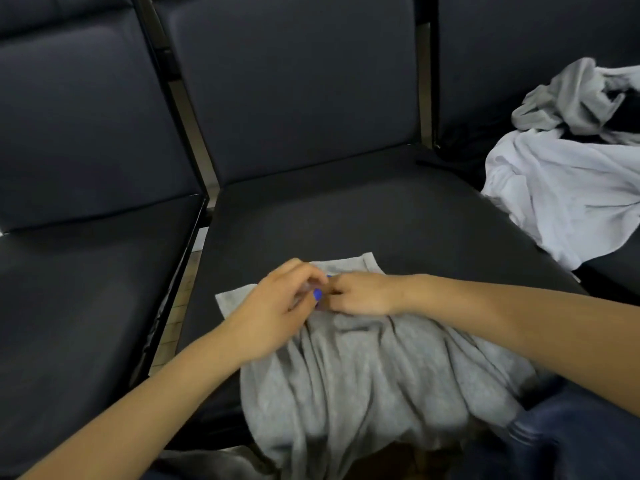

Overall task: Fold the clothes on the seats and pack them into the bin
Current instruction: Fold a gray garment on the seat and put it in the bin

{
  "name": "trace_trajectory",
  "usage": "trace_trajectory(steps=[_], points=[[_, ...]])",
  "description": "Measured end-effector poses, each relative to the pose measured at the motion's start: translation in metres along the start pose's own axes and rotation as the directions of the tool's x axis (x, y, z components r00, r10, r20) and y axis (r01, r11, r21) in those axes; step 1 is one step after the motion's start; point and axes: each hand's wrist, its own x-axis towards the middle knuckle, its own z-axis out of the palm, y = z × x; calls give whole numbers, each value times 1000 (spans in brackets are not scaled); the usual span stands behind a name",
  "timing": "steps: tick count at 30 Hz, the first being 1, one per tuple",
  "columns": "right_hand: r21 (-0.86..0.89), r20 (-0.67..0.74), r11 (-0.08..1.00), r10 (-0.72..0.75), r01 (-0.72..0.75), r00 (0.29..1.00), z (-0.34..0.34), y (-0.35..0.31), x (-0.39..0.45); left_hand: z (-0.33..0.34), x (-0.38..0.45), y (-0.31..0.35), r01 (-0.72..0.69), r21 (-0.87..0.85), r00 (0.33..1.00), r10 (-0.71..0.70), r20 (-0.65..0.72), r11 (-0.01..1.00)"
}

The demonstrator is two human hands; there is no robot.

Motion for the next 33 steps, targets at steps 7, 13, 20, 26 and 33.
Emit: trace_trajectory(steps=[7,13,20,26,33], points=[[-212,-200,944,213,-255,956,-28,-24,-72,30,20,-17,22,337,898,-168,407,941],[-457,-156,814,325,-359,933,-12,-39,-113,35,29,-11,61,598,825,-377,420,799],[-521,-22,681,592,-515,805,-17,-7,-69,24,24,-7,174,706,728,-572,377,686],[-431,-160,712,544,-554,823,-15,38,-9,20,11,18,87,816,723,-600,343,572],[-363,-105,909,179,-205,978,-9,18,30,4,-5,51,-6,524,817,-298,494,852]])
